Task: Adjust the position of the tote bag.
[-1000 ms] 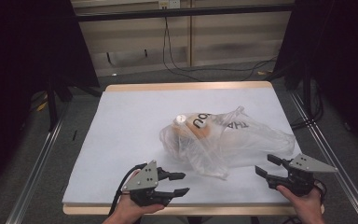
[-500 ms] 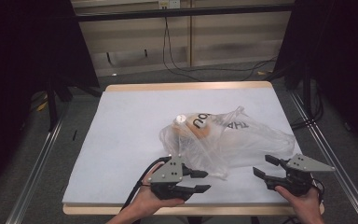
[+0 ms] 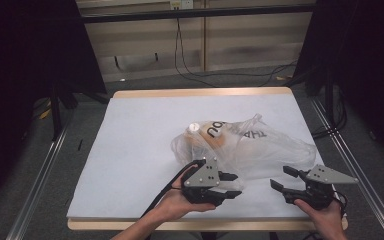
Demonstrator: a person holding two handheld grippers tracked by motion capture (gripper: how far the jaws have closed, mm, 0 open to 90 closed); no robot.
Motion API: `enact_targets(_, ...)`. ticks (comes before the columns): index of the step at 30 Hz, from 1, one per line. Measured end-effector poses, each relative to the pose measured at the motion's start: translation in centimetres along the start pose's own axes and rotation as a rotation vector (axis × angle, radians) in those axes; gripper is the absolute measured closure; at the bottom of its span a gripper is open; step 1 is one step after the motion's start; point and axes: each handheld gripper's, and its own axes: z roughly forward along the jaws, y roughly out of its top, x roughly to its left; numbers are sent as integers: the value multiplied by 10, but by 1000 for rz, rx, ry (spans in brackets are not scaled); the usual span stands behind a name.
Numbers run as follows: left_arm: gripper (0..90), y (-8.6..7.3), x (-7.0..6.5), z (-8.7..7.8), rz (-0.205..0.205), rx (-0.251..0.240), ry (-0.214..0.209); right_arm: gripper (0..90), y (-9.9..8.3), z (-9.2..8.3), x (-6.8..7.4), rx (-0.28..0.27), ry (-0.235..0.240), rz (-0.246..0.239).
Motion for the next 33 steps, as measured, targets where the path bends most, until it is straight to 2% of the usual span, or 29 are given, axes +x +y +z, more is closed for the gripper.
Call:
enact_targets(2, 561, -4, -2, 6, 30, 47, 16, 311, 0, 0, -1, 0, 1, -1)
enact_targets(3, 556, -4, -2, 6, 30, 47, 16, 311, 0, 0, -1, 0, 1, -1)
enact_targets(4, 556, -6, -1, 7, 52, 59, 35, 311, 0, 0, -1, 0, 1, -1)
enact_targets(5, 532, -10, 2, 9, 10, 49, 10, 311, 0, -1, -1, 0, 1, 0)
enact_targets(6, 534, -12, 2, 10, 23, 60, 27, 311, 0, -1, -1, 0, 0, 0)
enact_targets(9, 560, -15, 1, 13, 29, 79, 26, 309, 0, 0, -1, -1, 4, -2)
enact_targets(10, 636, -18, 0, 14, 54, 99, 42, 309, 0, 0, -1, 3, 7, -2)
enact_targets(11, 657, -19, 0, 15, 60, 106, 47, 308, 0, 0, 0, 5, 9, -2)
enact_targets(12, 717, -23, -1, 16, 82, 146, 56, 308, 0, 0, 0, 6, 12, -5)
enact_targets(16, 783, -30, 1, 19, 69, 179, 43, 308, 0, 0, 0, 8, 11, -7)
enact_targets(17, 813, -36, 1, 21, 52, 199, 46, 308, 0, 1, 0, 11, 9, -9)
enact_targets(18, 832, -36, 1, 21, 52, 199, 46, 308, 0, 1, 0, 11, 9, -9)
enact_targets(20, 851, -40, 3, 23, 58, 229, 43, 308, 0, 1, 0, 11, 9, -8)
enact_targets(22, 891, -42, 6, 23, 42, 244, 36, 307, 0, 1, 0, 14, 10, -8)
enact_targets(26, 900, -40, 8, 19, 5, 211, 31, 307, 0, 1, 1, 20, 9, -8)
enact_targets(28, 900, -35, 7, 12, -21, 166, 11, 307, 0, 2, 0, 21, 9, -9)
enact_targets(33, 900, -29, 8, 2, -37, 108, -1, 307, -1, 2, 0, 28, 2, -11)
